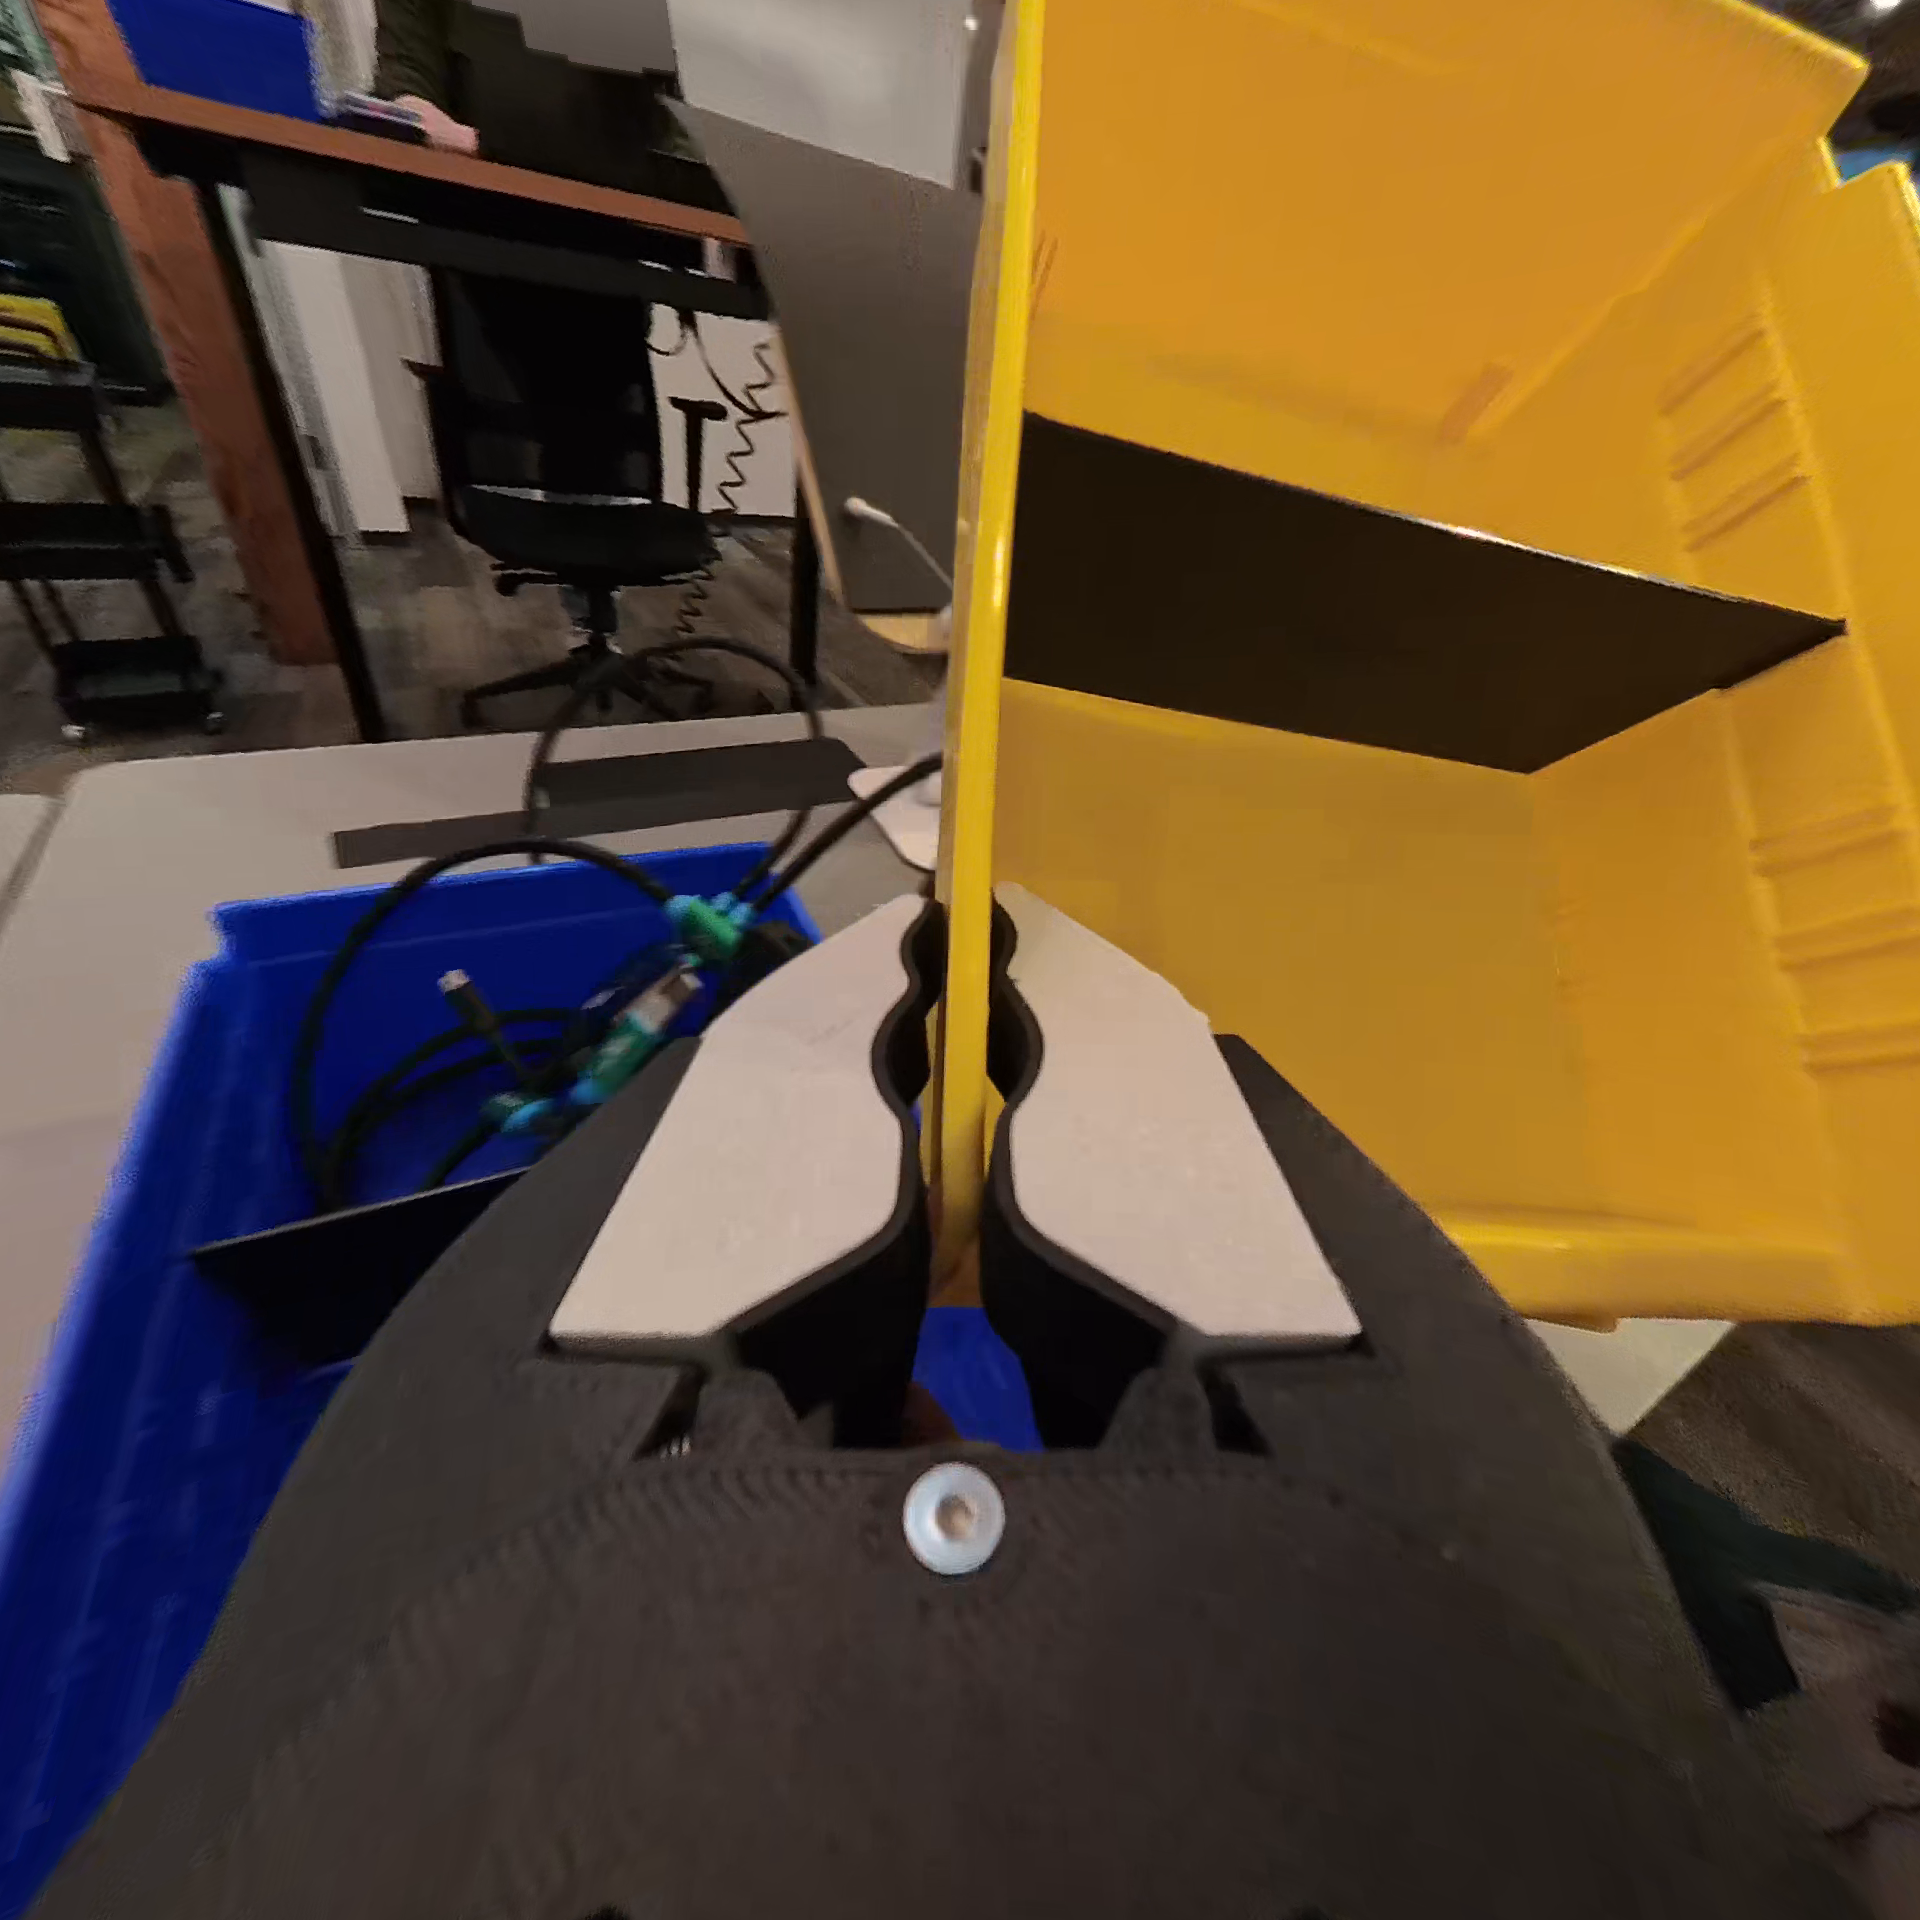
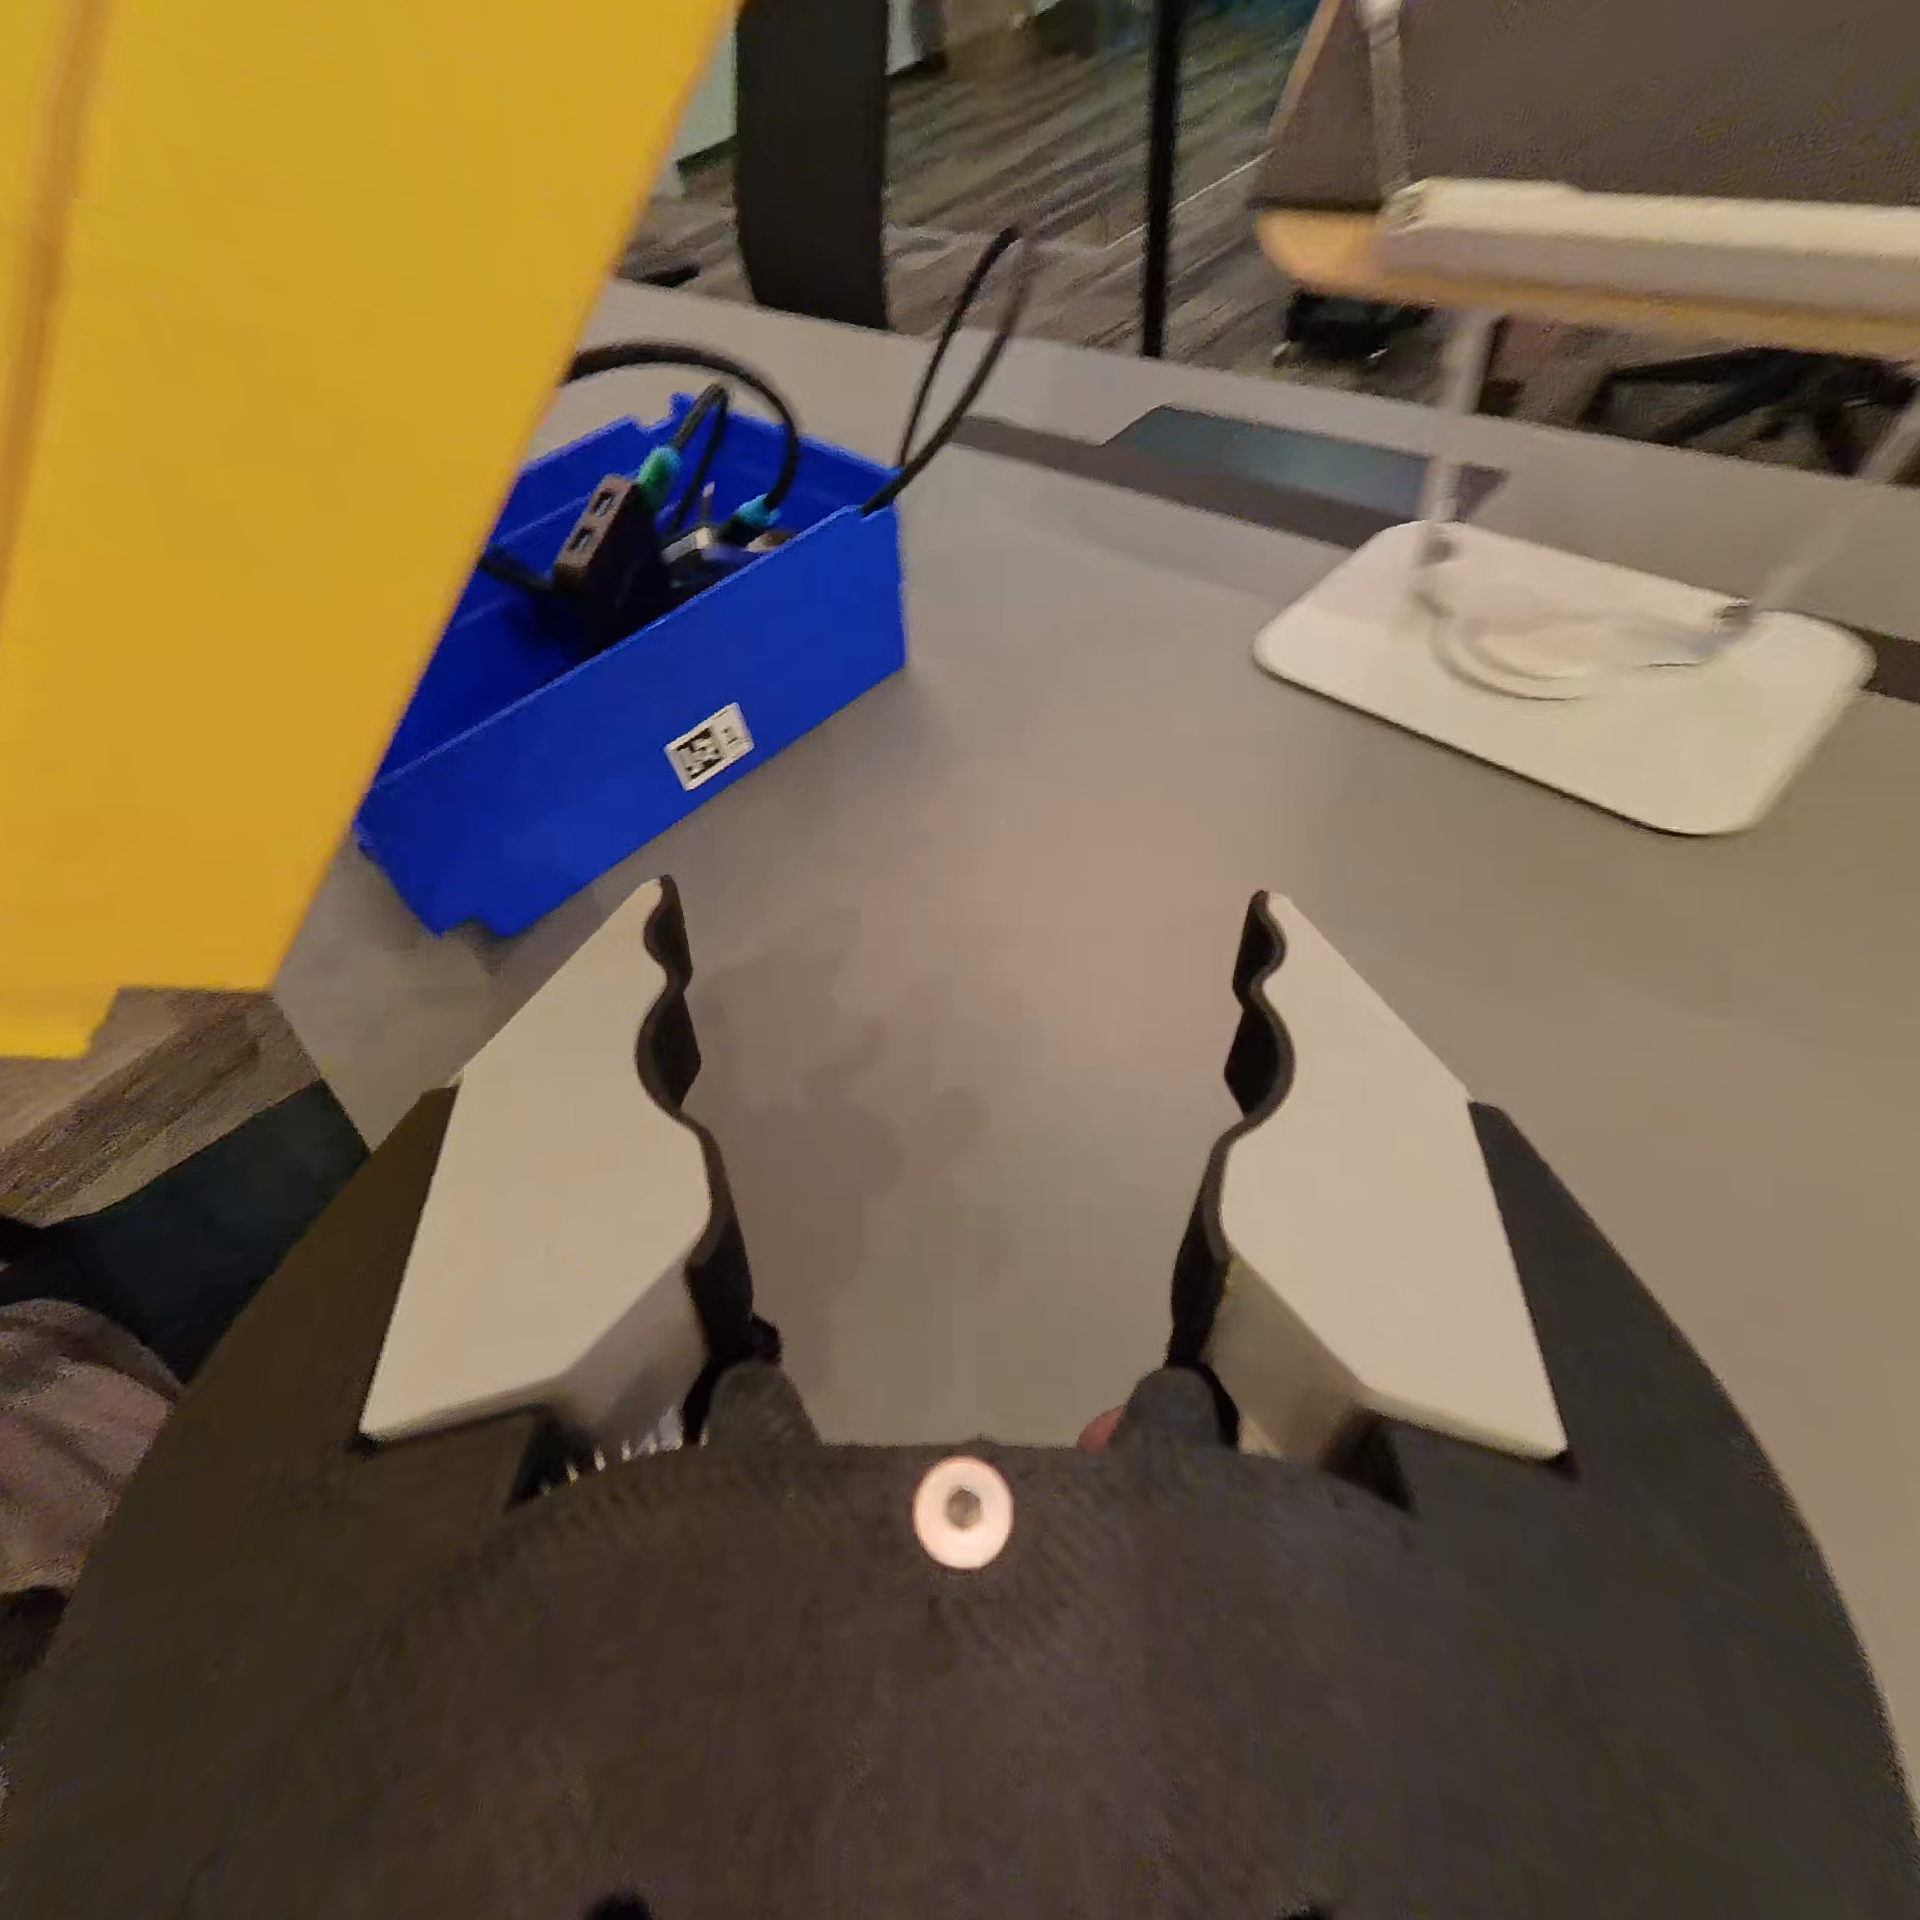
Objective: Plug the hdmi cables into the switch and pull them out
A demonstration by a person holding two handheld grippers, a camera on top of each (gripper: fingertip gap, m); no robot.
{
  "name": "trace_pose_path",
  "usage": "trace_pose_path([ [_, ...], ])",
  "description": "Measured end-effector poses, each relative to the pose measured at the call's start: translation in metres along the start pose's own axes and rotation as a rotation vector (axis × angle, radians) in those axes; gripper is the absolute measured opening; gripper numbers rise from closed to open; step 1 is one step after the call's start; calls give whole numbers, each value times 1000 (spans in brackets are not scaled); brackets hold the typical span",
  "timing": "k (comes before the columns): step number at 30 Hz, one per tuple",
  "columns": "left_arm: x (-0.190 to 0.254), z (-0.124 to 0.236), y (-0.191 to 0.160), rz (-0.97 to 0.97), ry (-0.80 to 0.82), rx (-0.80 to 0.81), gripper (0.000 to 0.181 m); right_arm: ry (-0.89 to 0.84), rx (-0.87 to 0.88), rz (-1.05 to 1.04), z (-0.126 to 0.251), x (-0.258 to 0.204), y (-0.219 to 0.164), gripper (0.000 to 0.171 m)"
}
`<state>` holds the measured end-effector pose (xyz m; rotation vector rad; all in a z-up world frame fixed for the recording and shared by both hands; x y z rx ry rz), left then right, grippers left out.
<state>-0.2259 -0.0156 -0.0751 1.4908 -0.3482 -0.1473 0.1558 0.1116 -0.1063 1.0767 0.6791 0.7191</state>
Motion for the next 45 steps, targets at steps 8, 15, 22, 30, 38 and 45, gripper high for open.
trace_pose_path([
  [8, 66, -74, -35, 48, -112, -137, 5, -54, 194, -104, 106, 34, -3, 105],
  [15, 108, -132, -76, 75, -135, -276, 5, -23, 203, -212, 134, 20, -35, 108],
  [22, 139, -170, -107, 72, -155, -417, 5, -97, 51, -244, 114, 5, -71, 101],
  [30, 167, -186, -128, 43, -139, -491, 7, -235, -124, -151, 97, 16, -95, 97],
  [38, 185, -186, -139, 97, -245, -563, 26, -331, -177, -88, 96, 42, -104, 90],
  [45, 214, -187, -138, 133, -444, -607, 47, -435, -236, -11, 114, 83, -105, 58],
])
Point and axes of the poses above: each gripper's, where its closed fingertips meet, z back along the fingers, y out of its top, x = y × z across the jaws, the point moved 10 cm from there along z, back along the fingers, and after that the axes turned 2 degrees about x, right-handed, at the moved point
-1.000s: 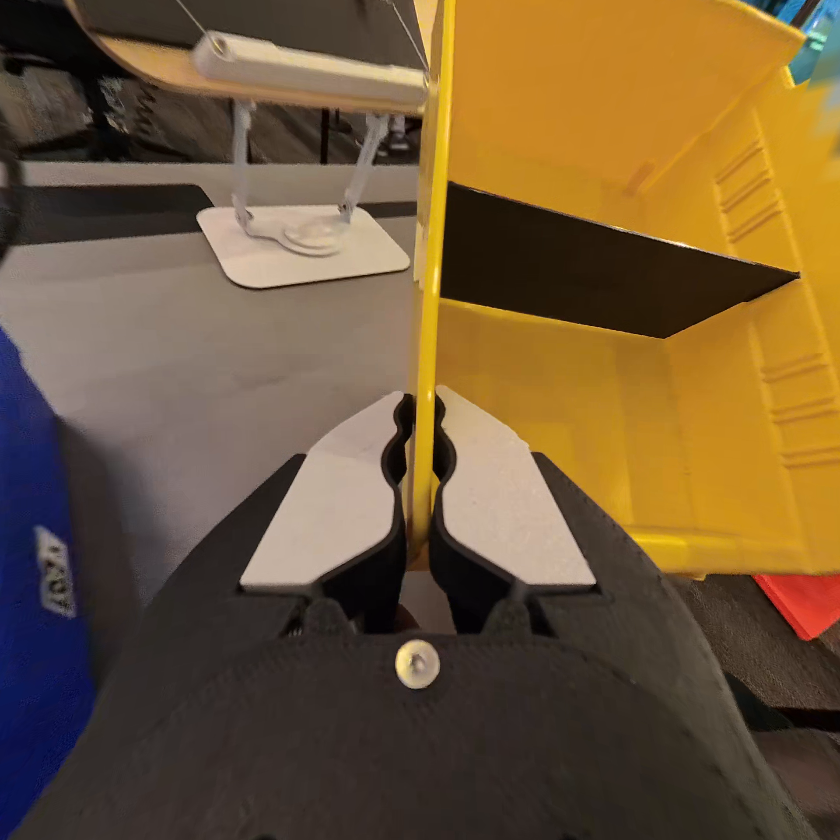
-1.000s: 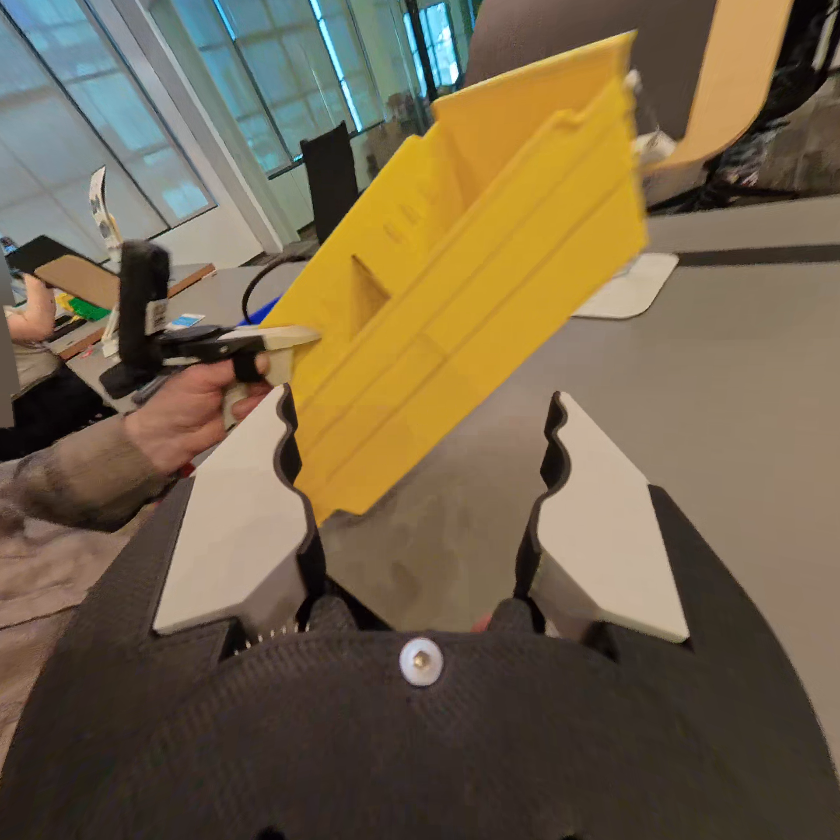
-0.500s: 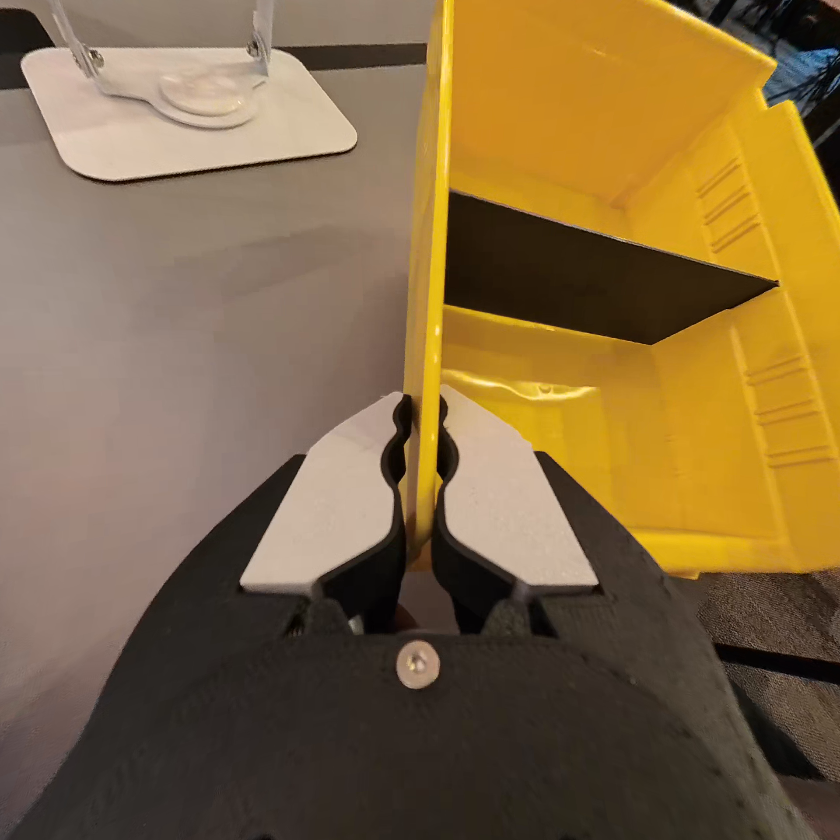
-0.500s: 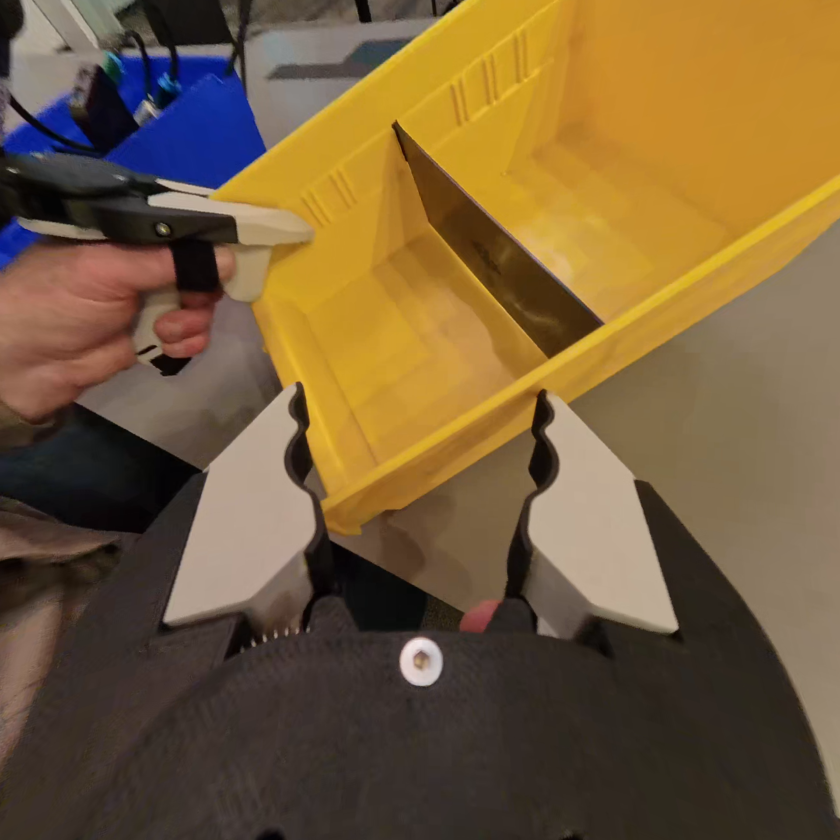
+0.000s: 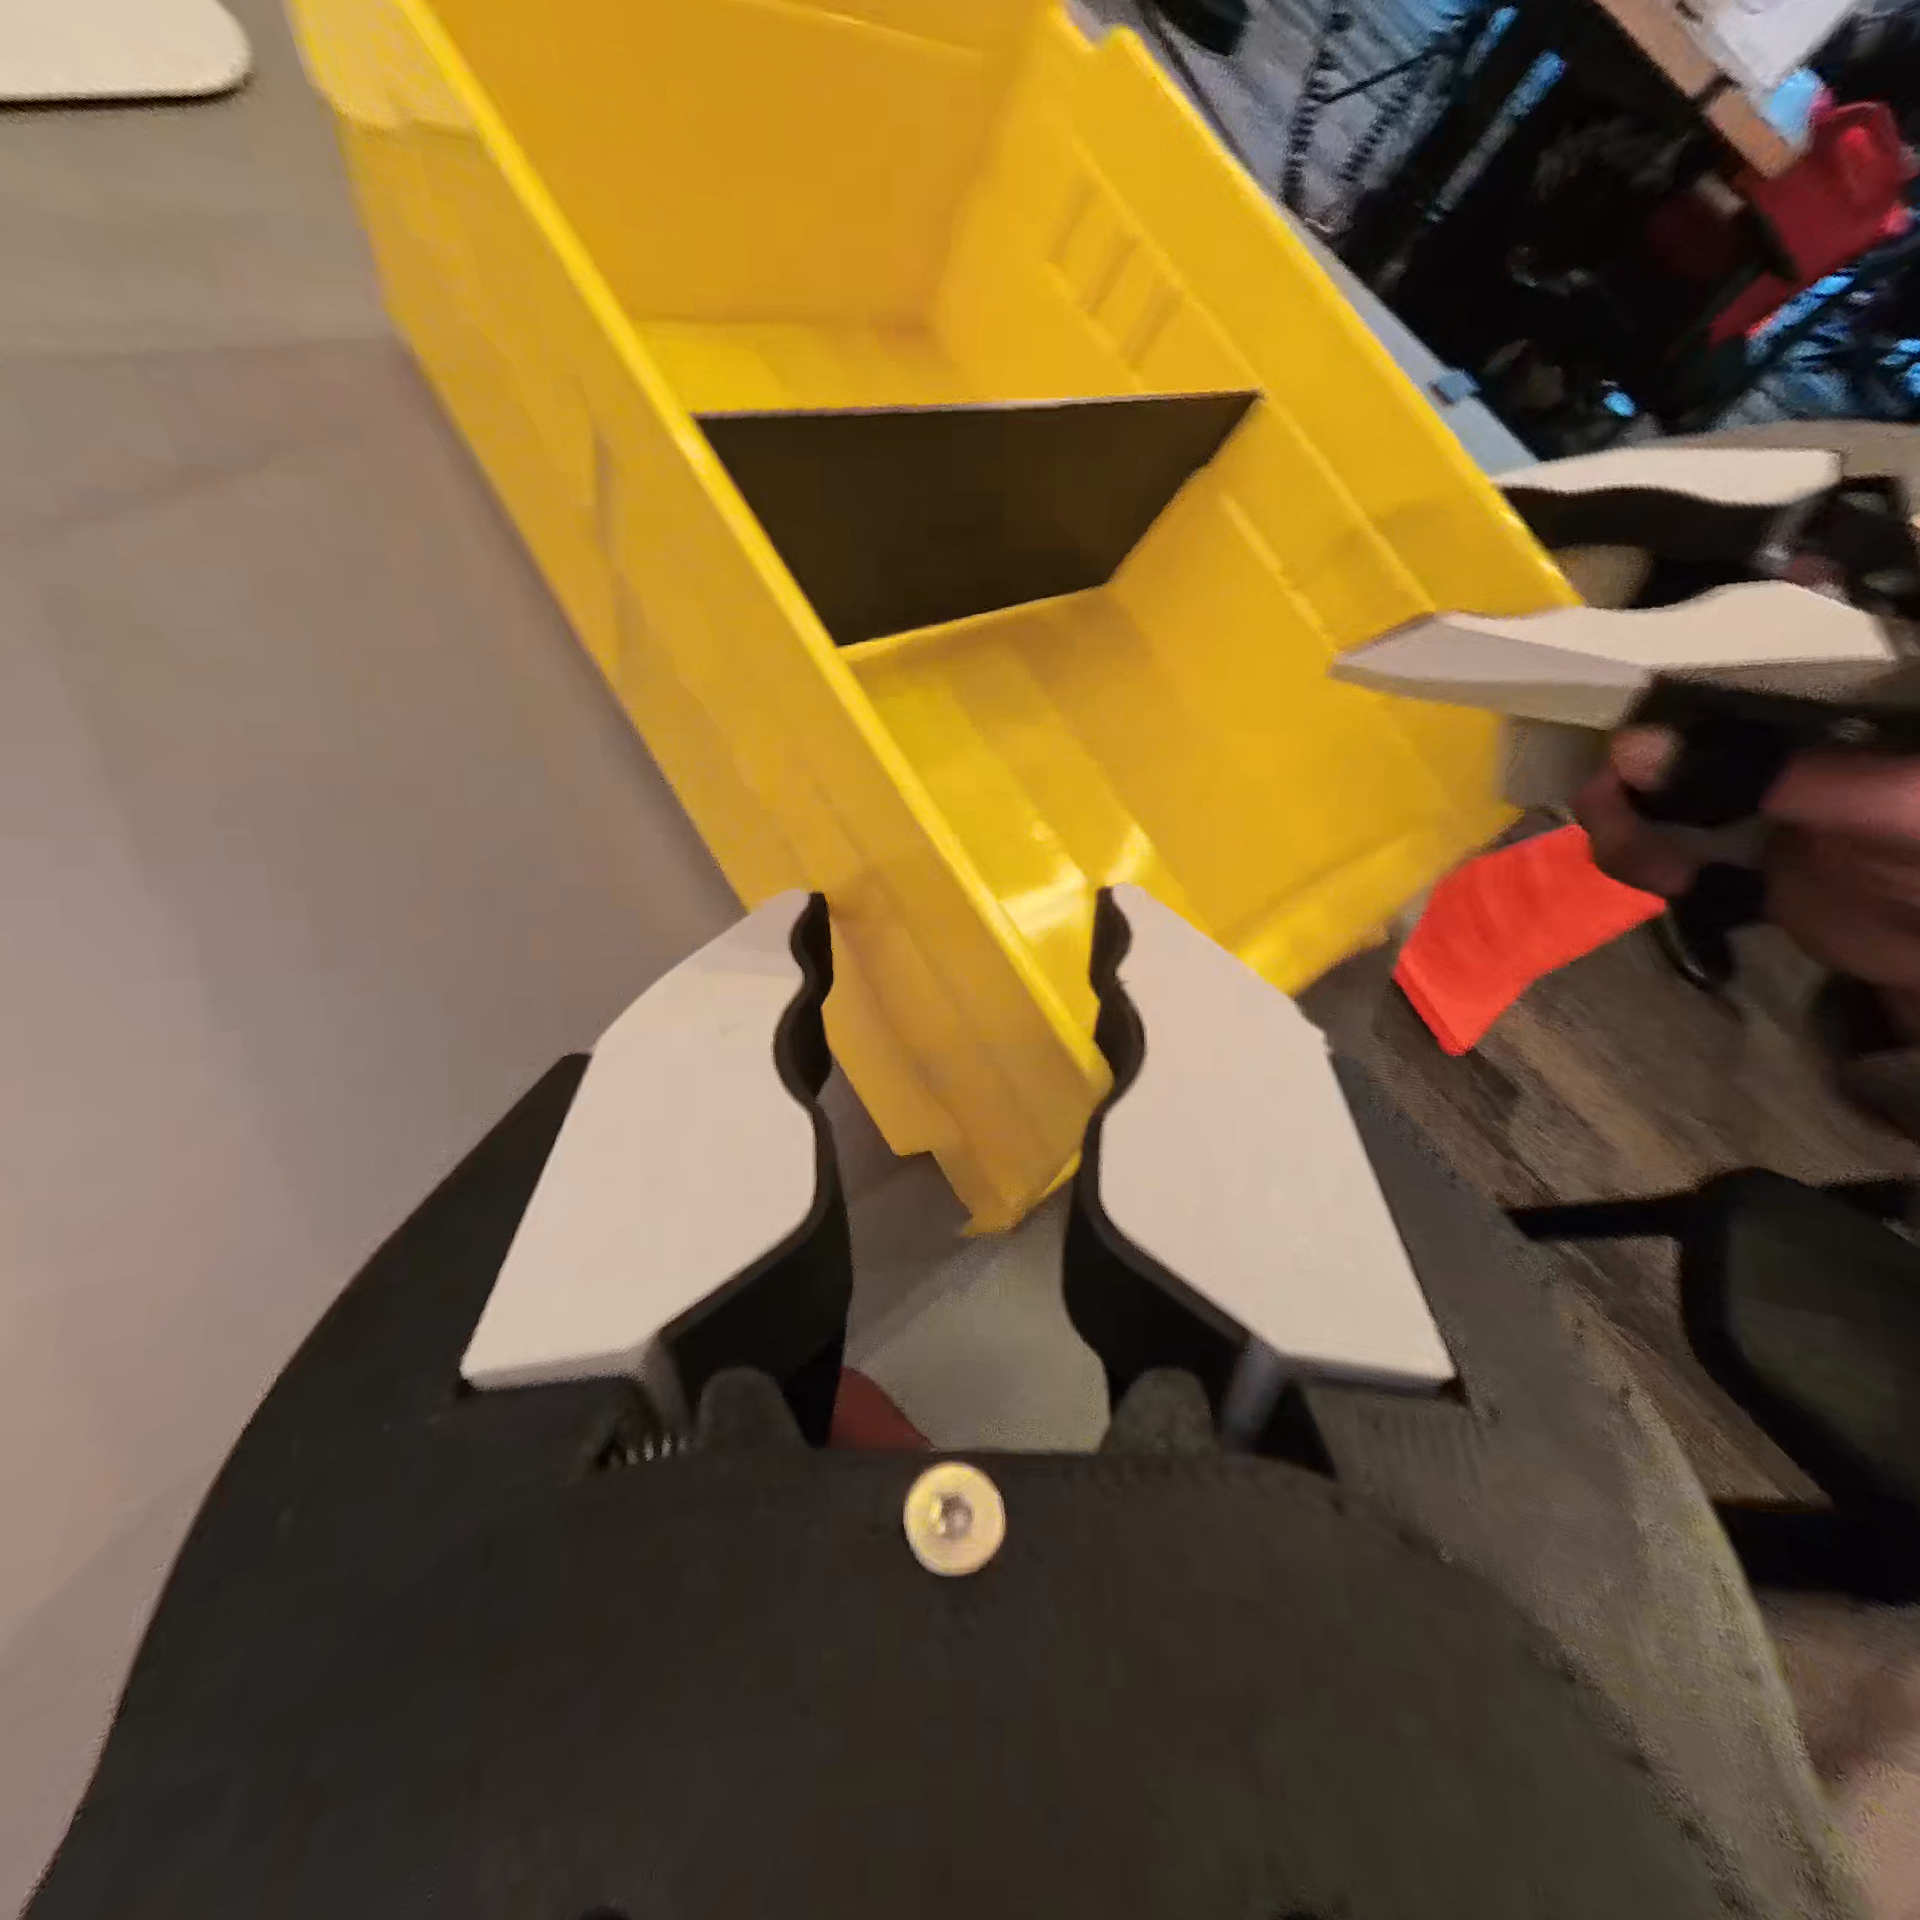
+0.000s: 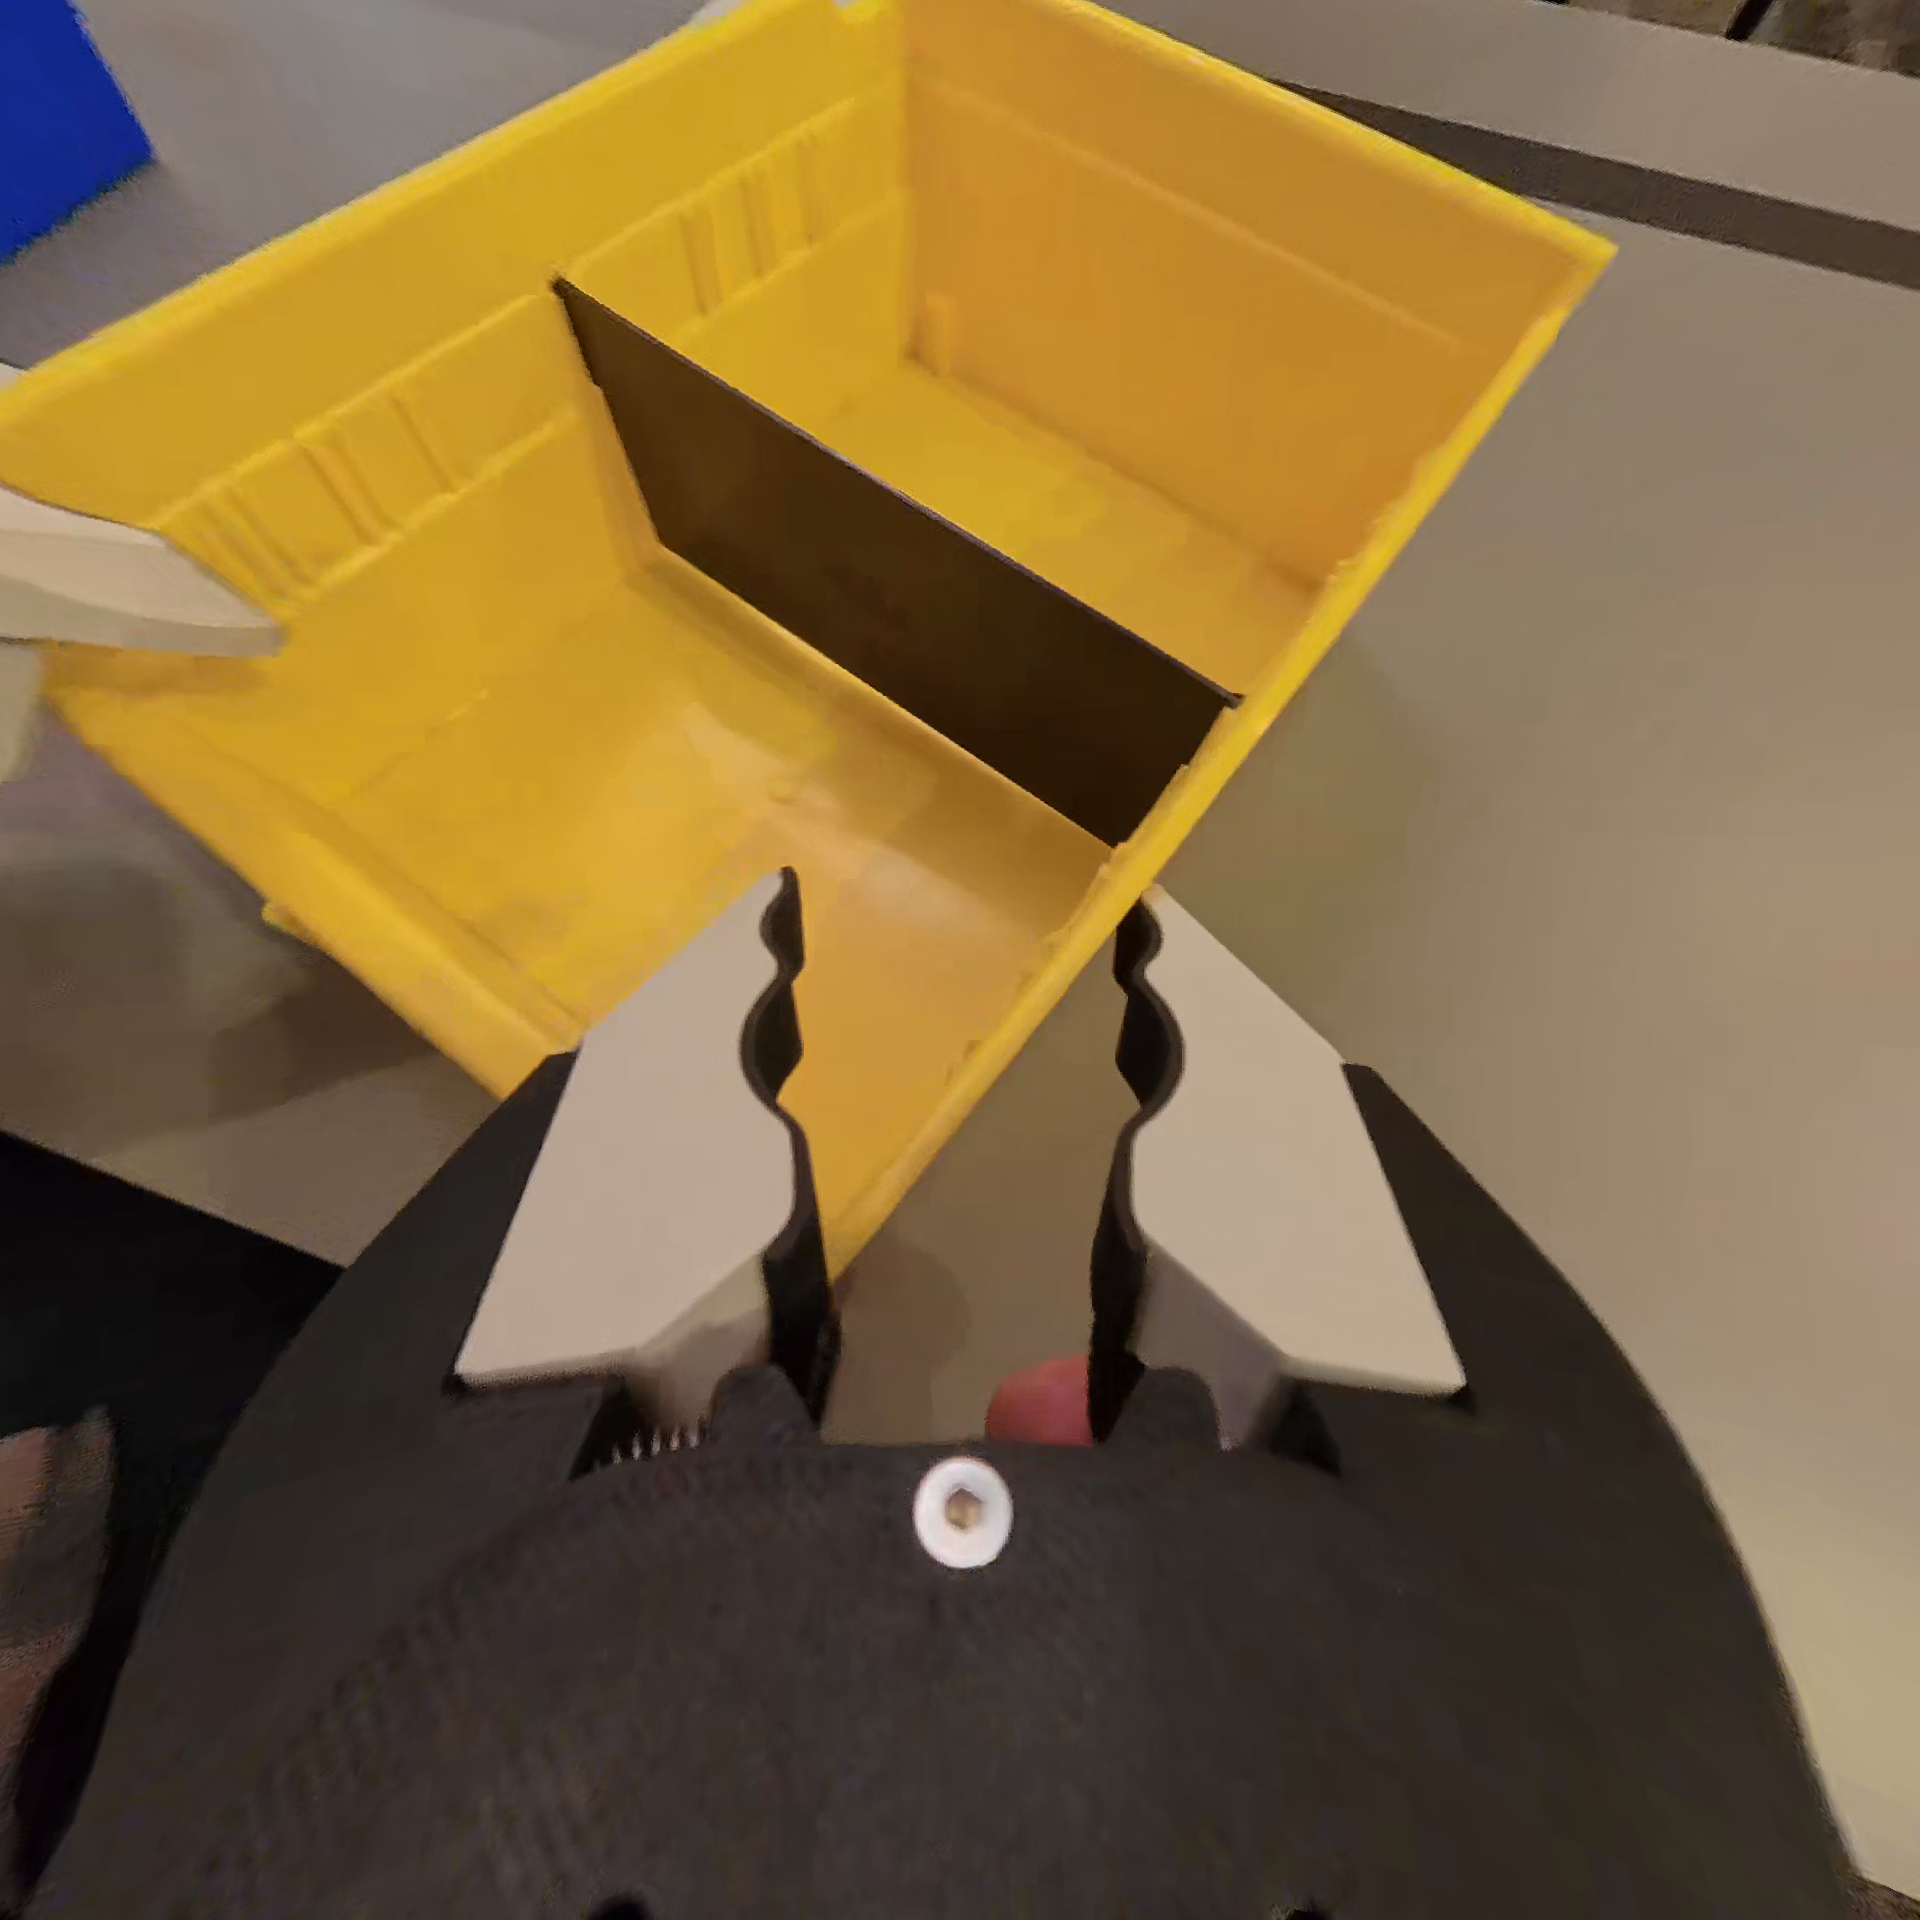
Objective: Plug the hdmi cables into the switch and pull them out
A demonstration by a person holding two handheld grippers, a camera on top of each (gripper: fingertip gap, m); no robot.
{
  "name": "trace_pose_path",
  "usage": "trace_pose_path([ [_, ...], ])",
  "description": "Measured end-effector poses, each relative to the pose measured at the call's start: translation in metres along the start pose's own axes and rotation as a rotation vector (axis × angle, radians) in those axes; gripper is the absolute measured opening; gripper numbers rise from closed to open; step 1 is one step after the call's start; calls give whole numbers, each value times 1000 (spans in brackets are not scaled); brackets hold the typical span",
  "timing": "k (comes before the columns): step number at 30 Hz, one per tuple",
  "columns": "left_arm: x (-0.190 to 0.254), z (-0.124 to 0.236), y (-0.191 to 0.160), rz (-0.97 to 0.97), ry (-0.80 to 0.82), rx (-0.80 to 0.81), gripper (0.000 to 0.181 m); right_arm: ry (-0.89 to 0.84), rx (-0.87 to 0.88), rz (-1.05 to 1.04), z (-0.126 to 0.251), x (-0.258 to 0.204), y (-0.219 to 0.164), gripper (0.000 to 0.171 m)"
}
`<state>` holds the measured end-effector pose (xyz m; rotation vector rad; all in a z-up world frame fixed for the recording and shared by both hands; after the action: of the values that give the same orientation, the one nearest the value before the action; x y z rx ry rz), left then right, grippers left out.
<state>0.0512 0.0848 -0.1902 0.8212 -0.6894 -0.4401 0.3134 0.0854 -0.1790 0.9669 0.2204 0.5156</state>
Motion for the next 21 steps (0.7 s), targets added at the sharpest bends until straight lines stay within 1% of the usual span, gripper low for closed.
trace_pose_path([
  [3, 10, -2, -1, -23, -92, -20, 57, -37, -18, 34, -1, 13, -3, 47],
  [4, 12, -1, -1, -23, -122, -14, 58, -52, -22, 45, -1, 16, -4, 44],
  [5, 13, 2, 1, -18, -152, 1, 52, -77, -25, 61, -1, 20, -5, 40],
  [6, 13, 8, 3, -3, -172, 23, 51, -105, -31, 81, -1, 23, -5, 34],
  [9, 12, 33, 14, -8, -197, 86, 47, -156, -45, 129, 0, 33, -7, 21],
  [12, 8, 70, 21, -60, -158, 148, 45, -142, -46, 126, 1, 41, -8, 15],
  [15, -2, 116, 27, -103, -87, 221, 42, -139, -59, 128, 1, 48, -11, 11],
  [17, -11, 149, 30, -138, -5, 236, 38, -139, -63, 125, 1, 51, -12, 13],
  [19, -24, 184, 35, -203, 136, 234, 41, -141, -70, 129, 1, 54, -15, 13],
  [21, -40, 221, 39, -226, 285, 241, 44, -143, -69, 126, 1, 56, -16, 14],
])
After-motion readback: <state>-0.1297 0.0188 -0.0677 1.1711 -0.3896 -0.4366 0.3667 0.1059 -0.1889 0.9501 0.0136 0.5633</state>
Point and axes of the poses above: each gripper's, where its closed fingertips meet, z back along the fingers, y out of its top, x = y × z across the jaws, the point moved 10 cm from there along z, back along the fingers, and after that the axes turned 2 degrees about x, right-handed, at the moved point
